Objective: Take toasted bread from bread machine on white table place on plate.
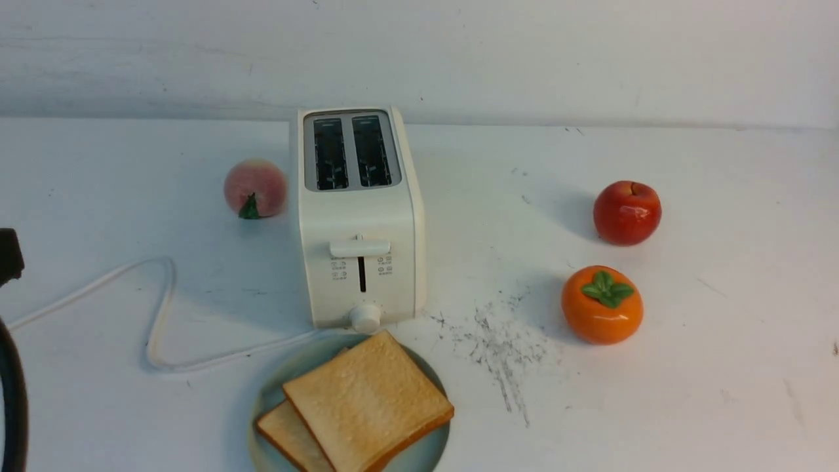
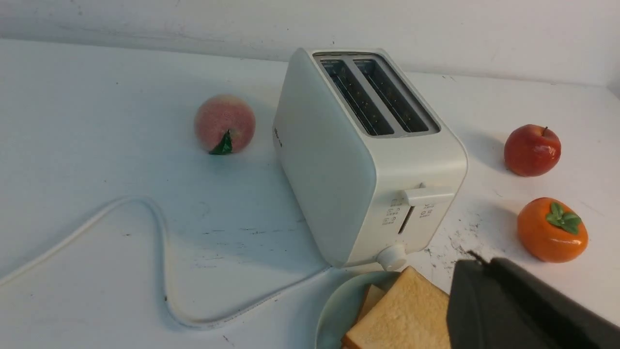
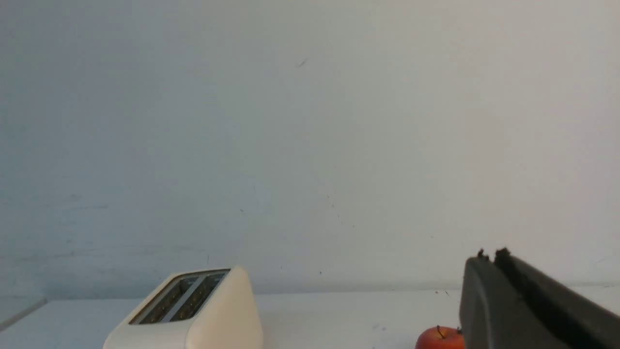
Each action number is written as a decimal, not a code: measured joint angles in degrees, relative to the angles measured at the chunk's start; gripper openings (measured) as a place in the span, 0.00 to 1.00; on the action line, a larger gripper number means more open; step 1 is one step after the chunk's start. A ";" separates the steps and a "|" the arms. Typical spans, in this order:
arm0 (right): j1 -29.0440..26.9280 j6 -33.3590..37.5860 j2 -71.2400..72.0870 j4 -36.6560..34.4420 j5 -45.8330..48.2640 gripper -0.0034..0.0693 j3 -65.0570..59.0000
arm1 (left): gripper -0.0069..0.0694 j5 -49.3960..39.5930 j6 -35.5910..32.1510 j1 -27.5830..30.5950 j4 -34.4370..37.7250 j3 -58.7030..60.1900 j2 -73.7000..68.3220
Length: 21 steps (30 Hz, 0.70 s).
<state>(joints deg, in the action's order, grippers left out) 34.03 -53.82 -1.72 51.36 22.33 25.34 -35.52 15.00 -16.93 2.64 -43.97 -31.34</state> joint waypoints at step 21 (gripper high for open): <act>0.00 -1.33 0.00 3.32 -0.82 0.07 -0.07 | 0.07 1.77 -0.76 0.00 11.32 24.02 13.35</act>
<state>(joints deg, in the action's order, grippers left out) 34.03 -55.15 -1.72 54.67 21.51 25.27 -33.75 14.24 -16.93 13.96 -19.95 -18.00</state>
